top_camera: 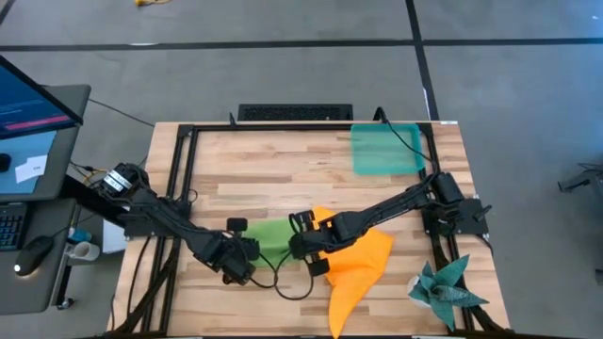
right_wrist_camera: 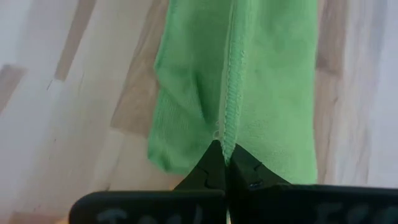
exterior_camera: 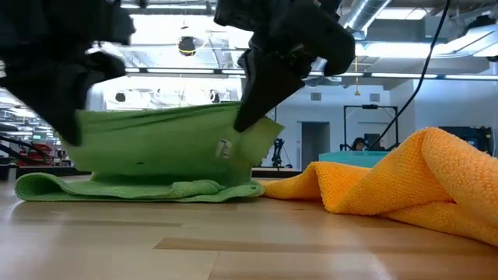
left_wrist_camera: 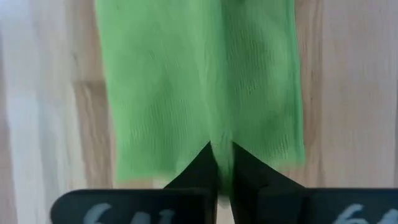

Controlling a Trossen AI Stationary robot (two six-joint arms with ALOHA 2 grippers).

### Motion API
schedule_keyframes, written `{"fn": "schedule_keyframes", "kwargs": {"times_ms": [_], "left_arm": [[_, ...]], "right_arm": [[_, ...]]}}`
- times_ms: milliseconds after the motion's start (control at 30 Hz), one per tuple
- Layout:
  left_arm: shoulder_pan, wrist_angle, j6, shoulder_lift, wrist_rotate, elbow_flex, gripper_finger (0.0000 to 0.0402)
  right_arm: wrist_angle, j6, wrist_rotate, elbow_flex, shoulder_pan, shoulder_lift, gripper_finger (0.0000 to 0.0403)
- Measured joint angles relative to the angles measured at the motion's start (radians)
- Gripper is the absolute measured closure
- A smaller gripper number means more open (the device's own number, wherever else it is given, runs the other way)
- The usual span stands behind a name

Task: Roll microfiber towels into tight, uniform cylinder then place into a basket
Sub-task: Fold the green microfiber towel

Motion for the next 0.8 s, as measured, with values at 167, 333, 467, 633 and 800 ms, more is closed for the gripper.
{"fn": "schedule_keyframes", "kwargs": {"times_ms": [167, 333, 467, 633, 800], "left_arm": [[-0.002, -0.017, -0.007, 0.002, 0.076, -0.001, 0.0345], [-0.002, -0.019, -0.019, 0.002, 0.112, -0.001, 0.0307], [-0.002, -0.018, -0.024, 0.002, 0.112, -0.001, 0.0296], [-0.023, 0.002, -0.027, 0.002, 0.109, -0.001, 0.0294], [-0.054, 0.067, -0.069, 0.002, 0.103, 0.0, 0.0293]], "right_arm": [[0.01, 0.0, -0.008, -0.002, 0.003, -0.001, 0.0394], [0.04, 0.0, -0.021, -0.002, 0.001, -0.001, 0.0394], [0.087, 0.026, -0.021, -0.002, -0.001, -0.001, 0.0394], [0.095, 0.06, -0.02, -0.001, -0.014, -0.001, 0.0394], [0.091, 0.061, -0.02, -0.001, -0.024, -0.001, 0.0394]]}}
